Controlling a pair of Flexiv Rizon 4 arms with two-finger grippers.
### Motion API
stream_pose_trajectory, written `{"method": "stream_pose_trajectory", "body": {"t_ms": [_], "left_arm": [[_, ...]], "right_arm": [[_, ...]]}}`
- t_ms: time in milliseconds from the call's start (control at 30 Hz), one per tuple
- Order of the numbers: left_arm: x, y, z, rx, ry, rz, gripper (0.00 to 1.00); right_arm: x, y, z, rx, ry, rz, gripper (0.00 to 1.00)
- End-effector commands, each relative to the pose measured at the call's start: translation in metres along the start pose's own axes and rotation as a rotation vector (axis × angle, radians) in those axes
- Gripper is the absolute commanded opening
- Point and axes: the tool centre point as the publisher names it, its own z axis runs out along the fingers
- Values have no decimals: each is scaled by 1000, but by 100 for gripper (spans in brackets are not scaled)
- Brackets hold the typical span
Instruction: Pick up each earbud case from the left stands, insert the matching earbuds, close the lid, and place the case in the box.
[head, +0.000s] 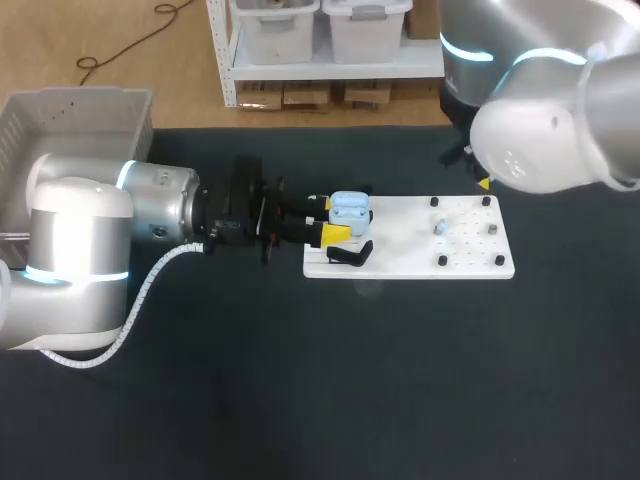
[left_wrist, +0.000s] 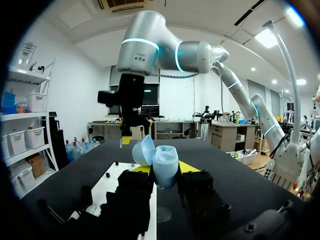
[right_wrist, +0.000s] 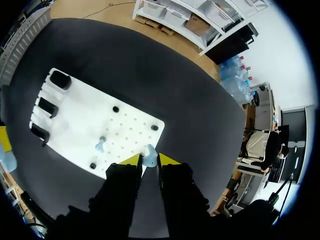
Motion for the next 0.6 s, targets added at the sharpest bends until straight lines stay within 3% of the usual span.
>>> {"method": "stream_pose_trajectory", "body": {"t_ms": [33, 300, 600], "left_arm": [[0, 0, 0, 1, 0, 0, 0], [0, 0, 0, 1, 0, 0, 0], [0, 0, 0, 1, 0, 0, 0]], "right_arm": [[23, 5, -45, -24, 3, 45, 0], [43, 39, -98, -112, 126, 146, 0], [54, 91, -129, -138, 90, 131, 0]]}}
